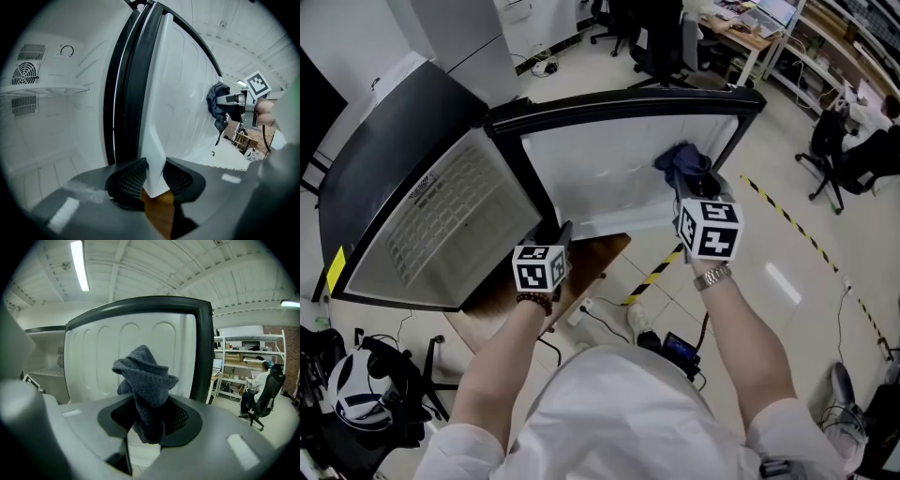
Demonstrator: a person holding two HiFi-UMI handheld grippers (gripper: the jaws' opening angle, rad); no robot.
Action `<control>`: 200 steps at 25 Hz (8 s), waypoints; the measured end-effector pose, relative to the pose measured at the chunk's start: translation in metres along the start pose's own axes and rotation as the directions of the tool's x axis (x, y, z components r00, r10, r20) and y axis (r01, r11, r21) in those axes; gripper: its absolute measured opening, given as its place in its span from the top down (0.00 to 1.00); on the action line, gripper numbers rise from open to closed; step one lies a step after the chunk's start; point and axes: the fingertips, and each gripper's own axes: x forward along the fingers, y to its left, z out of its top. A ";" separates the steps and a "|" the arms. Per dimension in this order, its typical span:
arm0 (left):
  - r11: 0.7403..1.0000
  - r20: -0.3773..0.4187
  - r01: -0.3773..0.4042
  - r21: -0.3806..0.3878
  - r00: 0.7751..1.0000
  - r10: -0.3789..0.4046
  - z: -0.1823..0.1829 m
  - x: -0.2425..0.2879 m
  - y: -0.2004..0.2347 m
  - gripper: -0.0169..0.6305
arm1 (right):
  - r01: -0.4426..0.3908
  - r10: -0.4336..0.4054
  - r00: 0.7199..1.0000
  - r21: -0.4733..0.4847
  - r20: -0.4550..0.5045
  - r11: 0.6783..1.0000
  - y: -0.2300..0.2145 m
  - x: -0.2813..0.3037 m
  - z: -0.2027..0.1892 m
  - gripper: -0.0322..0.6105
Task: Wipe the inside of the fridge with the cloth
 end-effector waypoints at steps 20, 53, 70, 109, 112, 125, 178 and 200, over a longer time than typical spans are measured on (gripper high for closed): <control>1.000 -0.018 0.014 0.004 1.000 -0.014 0.001 0.001 -0.004 0.79 | -0.339 0.337 0.941 -0.096 -0.036 0.936 0.164 -0.005 -0.038 0.73; 0.997 -0.047 0.054 0.061 0.998 -0.052 -0.010 0.001 -0.002 0.81 | -0.188 0.181 0.977 -0.059 -0.110 0.980 0.116 0.037 -0.064 0.73; 0.999 -0.028 0.032 0.021 0.999 -0.032 -0.011 -0.001 -0.001 0.81 | 0.022 -0.023 0.992 -0.011 -0.124 1.000 0.002 0.023 -0.074 0.73; 0.999 -0.015 0.027 -0.032 0.999 -0.028 -0.042 -0.069 0.012 0.81 | -0.424 0.402 0.894 -0.089 -0.197 0.901 0.238 0.039 -0.105 0.73; 0.999 -0.020 0.002 -0.039 1.000 -0.002 -0.050 -0.079 0.024 0.82 | -0.404 0.380 0.901 -0.088 -0.209 0.911 0.234 0.049 -0.109 0.73; 0.999 -0.013 0.001 -0.035 1.000 -0.002 -0.052 -0.079 0.019 0.86 | -0.226 0.204 0.953 -0.076 -0.225 0.971 0.156 0.051 -0.120 0.73; 0.682 0.166 0.236 -0.692 0.972 -0.168 -0.022 0.029 -0.045 0.68 | -0.237 0.213 0.957 -0.107 -0.199 0.966 0.075 -0.051 -0.135 0.73; 0.680 0.150 0.326 -0.656 0.940 -0.306 -0.021 -0.015 -0.061 0.89 | -0.476 0.425 0.863 -0.158 -0.272 0.865 0.194 -0.012 -0.195 0.73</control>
